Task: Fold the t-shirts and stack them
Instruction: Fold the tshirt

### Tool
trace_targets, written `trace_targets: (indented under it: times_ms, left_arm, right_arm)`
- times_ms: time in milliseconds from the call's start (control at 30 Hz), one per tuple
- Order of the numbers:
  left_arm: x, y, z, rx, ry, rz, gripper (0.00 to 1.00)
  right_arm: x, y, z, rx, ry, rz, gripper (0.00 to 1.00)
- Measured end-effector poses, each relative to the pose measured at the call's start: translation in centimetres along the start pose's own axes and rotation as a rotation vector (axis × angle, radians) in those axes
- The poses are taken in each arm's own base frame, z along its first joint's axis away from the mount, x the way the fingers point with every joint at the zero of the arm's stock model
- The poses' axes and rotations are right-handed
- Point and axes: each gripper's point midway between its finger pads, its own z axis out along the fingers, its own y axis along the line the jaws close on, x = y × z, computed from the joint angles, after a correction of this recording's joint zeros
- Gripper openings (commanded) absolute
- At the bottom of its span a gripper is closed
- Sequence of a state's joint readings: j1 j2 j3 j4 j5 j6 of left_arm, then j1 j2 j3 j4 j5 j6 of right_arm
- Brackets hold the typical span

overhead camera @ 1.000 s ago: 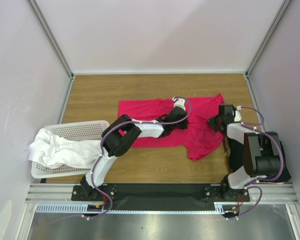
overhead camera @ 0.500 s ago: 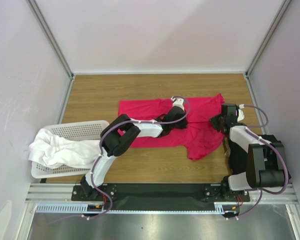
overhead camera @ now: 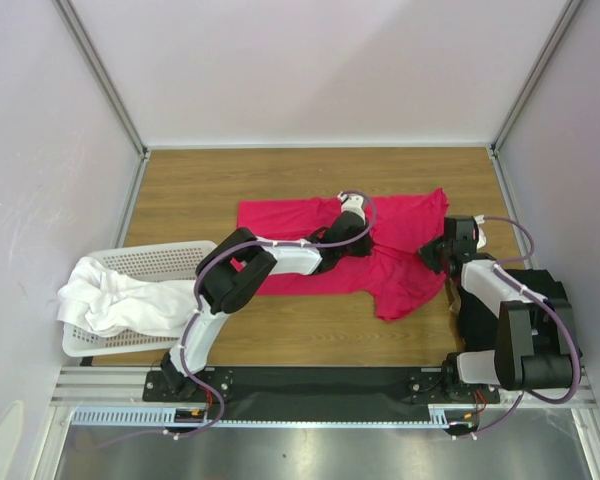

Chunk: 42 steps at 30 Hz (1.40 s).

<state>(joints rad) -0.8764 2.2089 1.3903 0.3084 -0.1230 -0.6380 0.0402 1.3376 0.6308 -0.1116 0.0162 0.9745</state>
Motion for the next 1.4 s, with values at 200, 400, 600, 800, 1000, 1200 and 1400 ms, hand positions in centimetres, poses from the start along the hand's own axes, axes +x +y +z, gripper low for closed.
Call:
trace_targets:
  times_ms: [200,400,600,800,1000,1200,1400]
  left_arm:
    - [0.5,0.2,-0.1,0.001,0.01,0.0,0.11]
    - [0.3,-0.1,-1.4,0.016,0.03,0.017,0.4]
    - [-5.3,-3.1,-5.6,0.073,-0.036,0.062,0.69]
    - [-14.5,-2.2,-10.7,0.079,-0.189,0.044,0.8]
    - [-18.6,7.1,-11.6,-0.077,-0.242,-0.038,0.81]
    - [-17.5,13.9,-11.2,-0.207,-0.181,-0.104,0.81]
    - [-15.1,16.5,-10.0,-0.248,-0.094,-0.122,0.8]
  right_arm:
    - [1.2,-1.3,-0.4,0.028,0.053,-0.049,0.32]
    - [-0.2,-0.4,-1.4,0.035,0.075,-0.106,0.48]
    - [-9.2,7.2,-4.4,-0.114,-0.11,-0.154,0.59]
    - [-13.8,11.9,-2.8,-0.212,-0.192,-0.269,0.56]
    - [-11.4,8.6,4.5,-0.136,-0.036,-0.331,0.52]
    - [-11.5,7.1,7.5,-0.062,0.007,-0.384,0.52]
    - [-12.9,7.3,8.2,-0.047,0.0,-0.413,0.52]
